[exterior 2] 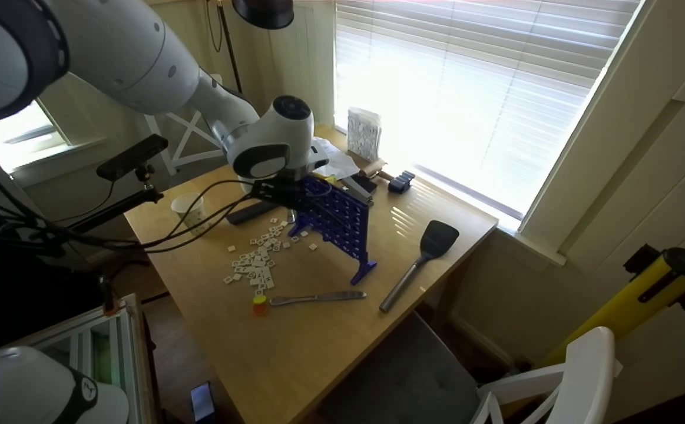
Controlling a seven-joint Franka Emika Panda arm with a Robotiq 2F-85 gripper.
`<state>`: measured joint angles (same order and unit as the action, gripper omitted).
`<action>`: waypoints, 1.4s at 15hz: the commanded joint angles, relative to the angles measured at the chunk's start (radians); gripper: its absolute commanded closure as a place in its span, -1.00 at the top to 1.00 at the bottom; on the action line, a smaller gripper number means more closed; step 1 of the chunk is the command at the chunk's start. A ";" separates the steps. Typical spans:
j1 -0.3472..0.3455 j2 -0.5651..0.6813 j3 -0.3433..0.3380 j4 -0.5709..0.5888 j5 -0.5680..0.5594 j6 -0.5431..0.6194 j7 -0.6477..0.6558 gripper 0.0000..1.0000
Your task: Put the blue object up right
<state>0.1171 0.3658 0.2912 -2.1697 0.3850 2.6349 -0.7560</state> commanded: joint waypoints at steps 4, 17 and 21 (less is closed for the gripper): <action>-0.049 0.023 0.052 0.002 -0.018 0.019 -0.002 -1.00; 0.007 -0.528 0.017 -0.325 -0.026 -0.355 0.476 0.06; 0.037 -0.752 0.004 -0.350 -0.103 -0.542 0.770 0.64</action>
<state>0.1104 -0.1919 0.3345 -2.4624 0.3483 2.2159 -0.1735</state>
